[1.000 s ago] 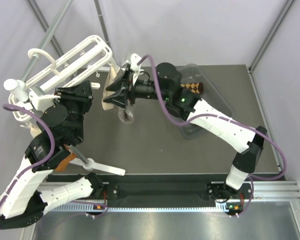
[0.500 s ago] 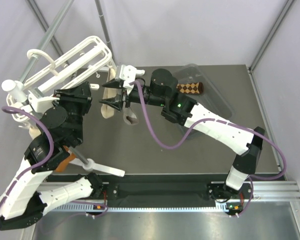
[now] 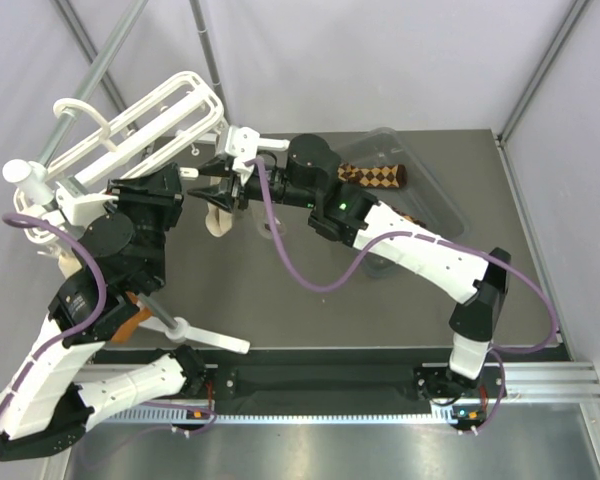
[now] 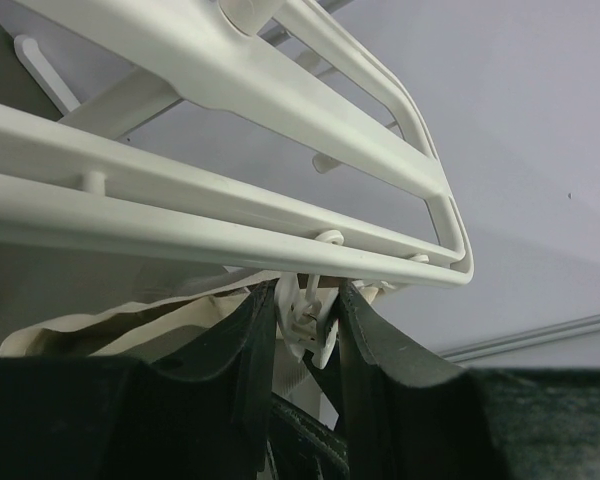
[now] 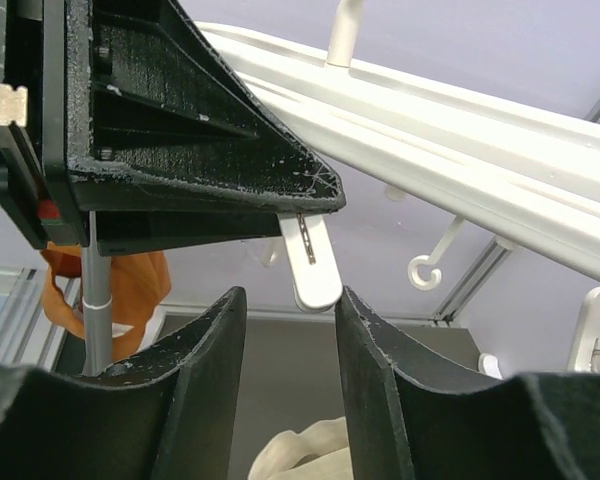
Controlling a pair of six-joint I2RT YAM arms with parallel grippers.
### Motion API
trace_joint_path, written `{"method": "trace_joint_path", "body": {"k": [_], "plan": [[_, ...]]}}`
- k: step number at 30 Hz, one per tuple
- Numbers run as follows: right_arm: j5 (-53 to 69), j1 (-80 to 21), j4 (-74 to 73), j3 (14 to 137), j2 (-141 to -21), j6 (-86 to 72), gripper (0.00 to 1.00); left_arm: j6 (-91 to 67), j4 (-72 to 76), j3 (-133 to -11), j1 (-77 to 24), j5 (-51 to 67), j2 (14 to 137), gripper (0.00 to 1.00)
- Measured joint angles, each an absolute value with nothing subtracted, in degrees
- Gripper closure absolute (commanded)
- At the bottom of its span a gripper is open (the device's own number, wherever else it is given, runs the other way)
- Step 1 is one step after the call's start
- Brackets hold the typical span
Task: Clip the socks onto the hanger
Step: Open the clamp at the hanger.
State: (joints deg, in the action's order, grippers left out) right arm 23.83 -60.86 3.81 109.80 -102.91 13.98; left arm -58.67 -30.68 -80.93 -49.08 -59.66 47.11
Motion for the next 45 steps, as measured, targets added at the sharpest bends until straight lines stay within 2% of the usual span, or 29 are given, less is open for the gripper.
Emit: {"method": "trace_joint_path", "body": {"k": [11, 13, 14, 15, 16, 18, 20, 21, 24, 26, 30, 36, 40, 45], "plan": [[23.59, -60.88, 4.71, 112.71, -104.84, 13.1, 0.67, -59.13, -30.68, -80.86, -48.99, -59.44, 47.13, 1.0], [23.64, -60.9, 4.84, 113.58, -105.43, 12.8, 0.71, -59.24, -30.65, -80.82, -48.99, -59.44, 47.13, 1.0], [23.66, -60.9, 4.82, 113.95, -105.65, 12.78, 0.75, -59.29, -30.65, -80.82, -48.99, -59.44, 47.13, 1.0], [23.64, -60.9, 4.64, 114.56, -106.0, 12.69, 0.96, -59.31, -30.65, -80.82, -48.99, -59.44, 47.13, 1.0], [23.64, -60.9, 4.58, 115.15, -106.34, 12.73, 1.0, -59.35, -30.63, -80.82, -48.99, -59.51, 47.13, 1.0], [23.99, -60.97, 3.84, 116.29, -107.0, 11.84, 1.0, -59.57, -30.61, -80.79, -48.71, -59.9, 47.11, 1.0], [24.14, -60.99, 3.16, 117.3, -107.63, 11.25, 1.0, -59.83, -30.68, -80.71, -48.53, -60.27, 47.0, 0.85], [24.08, -61.04, 2.92, 117.56, -107.79, 11.05, 1.0, -59.99, -30.68, -80.62, -48.49, -60.36, 46.89, 0.72], [24.05, -61.14, 2.59, 117.56, -107.85, 10.2, 1.0, -60.14, -30.35, -79.79, -48.47, -60.29, 46.17, 0.59], [23.53, -61.36, 3.05, 117.56, -107.92, 9.32, 1.0, -60.69, -30.28, -79.18, -48.58, -59.22, 45.45, 0.59], [22.74, -61.39, 3.77, 117.56, -108.01, 7.97, 1.0, -62.13, -30.46, -78.74, -48.93, -57.87, 44.69, 0.48], [22.52, -61.39, 3.92, 117.56, -108.03, 6.46, 1.0, -63.31, -30.41, -78.61, -49.23, -56.8, 43.66, 0.49], [22.61, -61.34, 4.67, 117.38, -108.03, 5.41, 1.0, -63.42, -30.28, -78.61, -49.25, -56.66, 42.94, 0.55], [23.44, -61.32, 5.54, 116.97, -107.96, 4.25, 1.0, -63.33, -29.91, -78.52, -49.28, -57.19, 42.35, 0.55]]}}
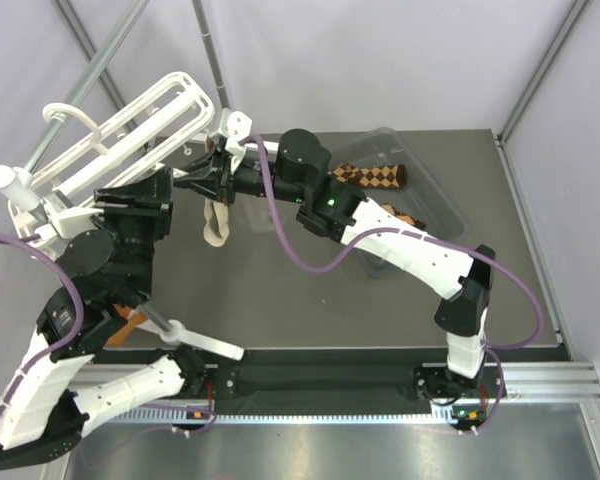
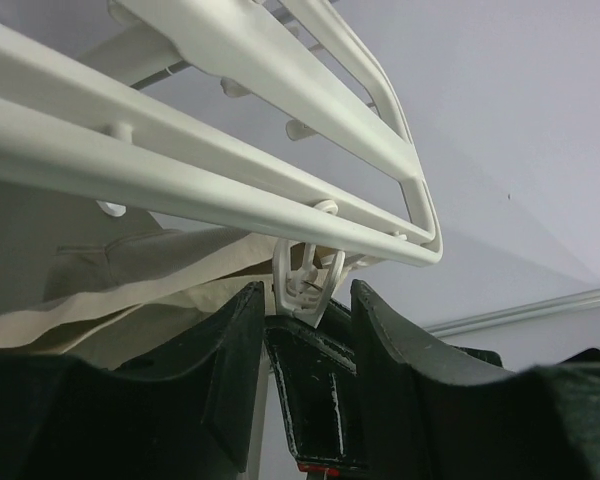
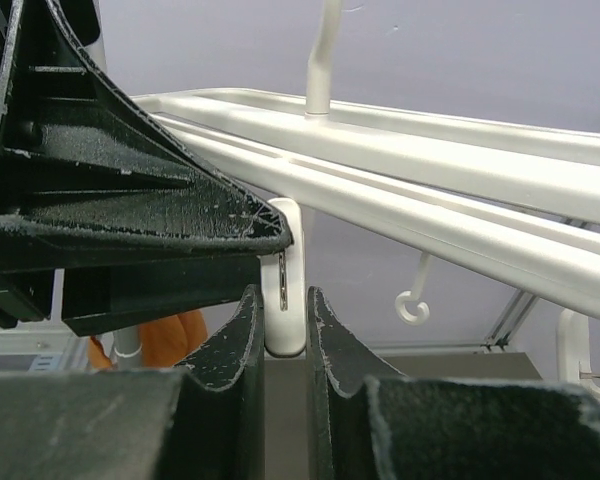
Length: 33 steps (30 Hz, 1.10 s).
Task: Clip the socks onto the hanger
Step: Open the clamp at the hanger, then pick up the sock from the bin.
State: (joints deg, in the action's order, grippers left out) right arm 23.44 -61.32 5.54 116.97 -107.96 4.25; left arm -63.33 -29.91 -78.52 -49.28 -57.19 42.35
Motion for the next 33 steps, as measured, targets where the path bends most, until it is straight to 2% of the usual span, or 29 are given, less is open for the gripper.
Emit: {"method": "trace_joint_path", "body": {"k": [5, 15, 18, 20, 21, 22, 25, 26, 28, 29, 33], "plan": [[24.1, -61.32, 6.02, 116.53, -107.92, 3.55, 1.0, -62.41, -28.05, -78.11, -49.28, -58.02, 42.0, 0.53], [24.51, -60.99, 7.38, 114.83, -106.94, 2.44, 1.0, -59.35, -24.18, -76.31, -49.28, -58.89, 41.36, 0.59], [24.84, -60.88, 7.66, 114.67, -106.87, 1.91, 1.0, -59.07, -23.51, -76.07, -49.28, -59.18, 41.36, 0.66], [24.91, -60.84, 8.08, 114.24, -106.78, 1.69, 1.0, -58.48, -23.33, -75.75, -49.28, -59.37, 41.34, 0.75], [24.93, -60.77, 8.19, 114.06, -106.76, 1.65, 1.0, -58.17, -23.14, -75.57, -49.28, -59.55, 41.34, 0.82], [24.99, -60.64, 8.34, 113.99, -106.74, 1.61, 1.0, -57.89, -23.05, -75.4, -49.28, -59.72, 41.36, 1.0], [25.36, -60.47, 8.27, 113.97, -106.67, 1.58, 0.99, -56.8, -22.61, -75.2, -49.28, -59.94, 41.36, 1.0], [25.36, -60.47, 8.27, 113.97, -106.67, 1.58, 0.84, -56.53, -22.52, -75.2, -49.28, -59.92, 41.36, 1.0], [25.43, -60.47, 8.21, 113.95, -106.61, 1.3, 0.6, -56.34, -22.52, -75.2, -49.28, -59.9, 41.36, 1.0], [25.52, -60.45, 7.97, 113.84, -106.48, 1.02, 0.43, -56.38, -22.37, -75.2, -49.28, -60.16, 41.41, 1.0], [25.04, -60.25, 5.85, 111.28, -104.29, 0.84, 0.25, -56.23, -22.33, -75.22, -49.23, -60.95, 41.39, 1.0]]}}
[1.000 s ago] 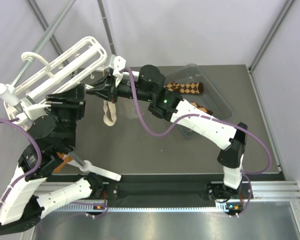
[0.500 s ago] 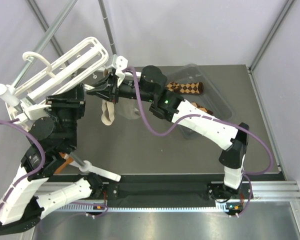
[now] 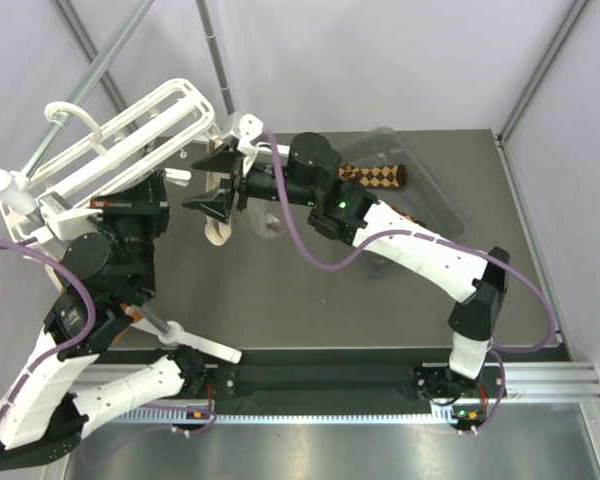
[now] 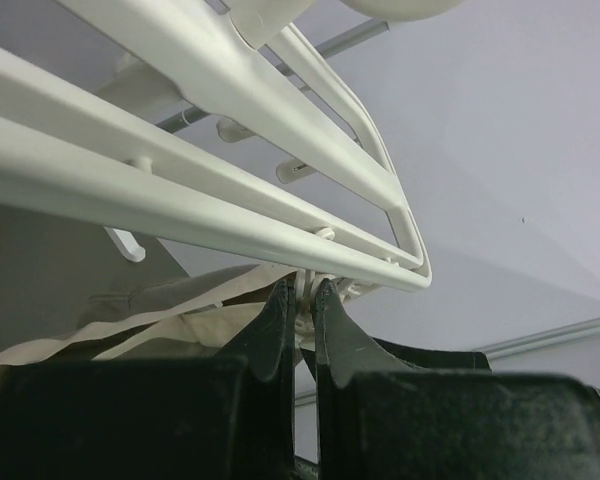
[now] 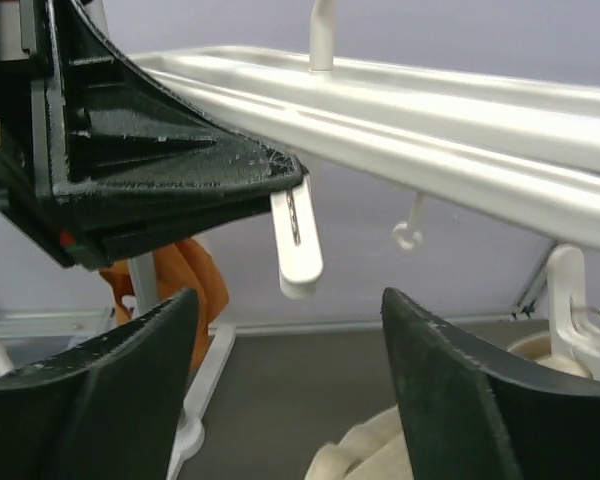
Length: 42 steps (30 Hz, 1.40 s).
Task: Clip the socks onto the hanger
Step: Pick up the sock from the bin.
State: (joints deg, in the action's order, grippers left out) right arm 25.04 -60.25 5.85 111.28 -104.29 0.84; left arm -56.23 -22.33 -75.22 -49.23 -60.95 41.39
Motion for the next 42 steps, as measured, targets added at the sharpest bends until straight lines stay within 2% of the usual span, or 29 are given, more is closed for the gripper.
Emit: {"method": "trace_joint_path", "body": {"k": [4, 9, 12, 19, 22, 25, 28, 32, 36, 42], "plan": [[22.26, -60.01, 3.79, 104.84, -98.1, 0.78, 0.19, -56.27, -22.65, -75.33, -49.23, -60.95, 41.41, 1.0], [15.18, -59.22, 1.23, 97.76, -87.96, 0.97, 0.18, -56.42, -23.09, -75.46, -49.21, -60.93, 41.69, 1.0], [11.09, -56.12, -2.04, 95.92, -82.91, 0.03, 0.21, -56.38, -23.11, -75.44, -49.17, -60.9, 42.04, 1.0], [7.11, -30.15, -10.26, 90.11, -78.87, -13.8, 0.29, -55.24, -22.2, -74.87, -49.15, -60.9, 42.22, 1.0], [7.33, -21.65, -14.09, 85.47, -80.29, -19.11, 0.36, -54.43, -21.02, -74.04, -49.1, -60.75, 42.13, 1.0], [6.31, -16.97, -16.99, 81.8, -83.99, -23.64, 0.37, -54.0, -19.99, -73.45, -49.06, -60.58, 42.13, 1.0], [3.66, -15.55, -19.33, 80.12, -88.79, -28.05, 0.38, -53.98, -19.38, -73.21, -48.97, -60.07, 42.13, 1.0], [-1.56, -15.25, -21.69, 79.88, -97.3, -35.9, 0.44, -53.93, -18.68, -72.79, -48.84, -59.7, 42.13, 1.0], [-6.81, -15.25, -23.44, 79.79, -104.66, -42.92, 0.44, -53.89, -18.17, -72.53, -48.84, -59.66, 42.11, 1.0], [-13.43, -15.22, -24.12, 78.26, -108.6, -49.34, 0.44, -53.89, -18.2, -72.51, -48.84, -59.24, 41.74, 1.0]]}}
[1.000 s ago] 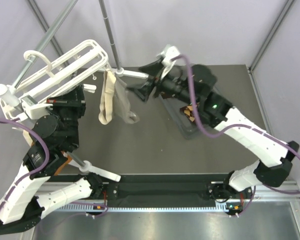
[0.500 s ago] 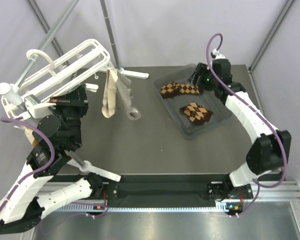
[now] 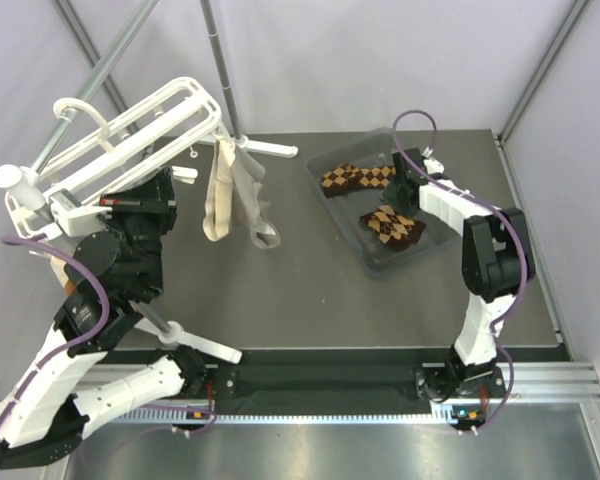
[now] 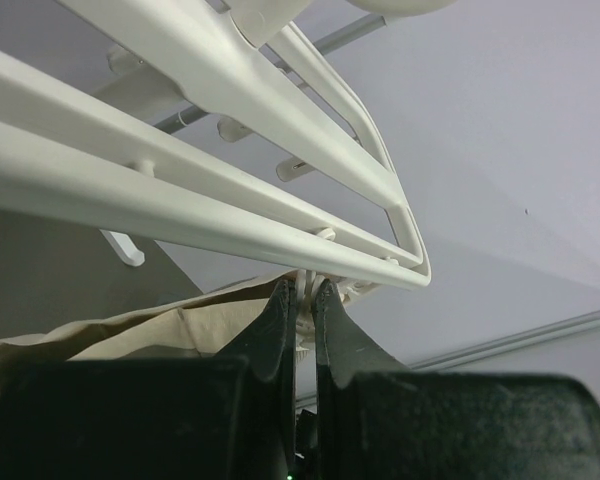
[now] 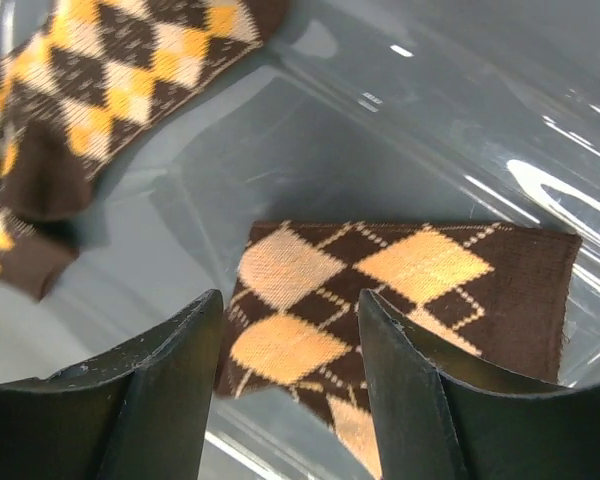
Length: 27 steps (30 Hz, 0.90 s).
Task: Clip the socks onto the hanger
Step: Pick up the sock from the bin.
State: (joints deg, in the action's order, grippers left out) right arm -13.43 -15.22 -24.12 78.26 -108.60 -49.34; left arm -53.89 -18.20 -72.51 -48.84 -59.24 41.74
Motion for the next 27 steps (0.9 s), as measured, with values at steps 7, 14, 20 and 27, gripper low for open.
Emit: {"method": "trace_joint_path", "body": {"k": [7, 14, 20, 27], "plan": [[-16.03, -15.2, -24.08, 80.38, -114.56, -50.09, 0.47, -54.02, -18.2, -72.49, -48.84, -58.94, 41.74, 1.0], [-16.47, -15.38, -23.75, 83.74, -117.43, -45.76, 0.74, -54.06, -18.15, -72.18, -48.82, -58.98, 41.74, 1.0], [-16.6, -16.84, -24.38, 89.6, -120.11, -34.46, 1.0, -54.08, -18.15, -72.14, -48.8, -58.98, 41.74, 1.0], [-24.4, -24.05, -24.51, 93.49, -119.66, -13.1, 1.0, -54.11, -18.17, -72.14, -48.8, -59.0, 41.74, 1.0]]}}
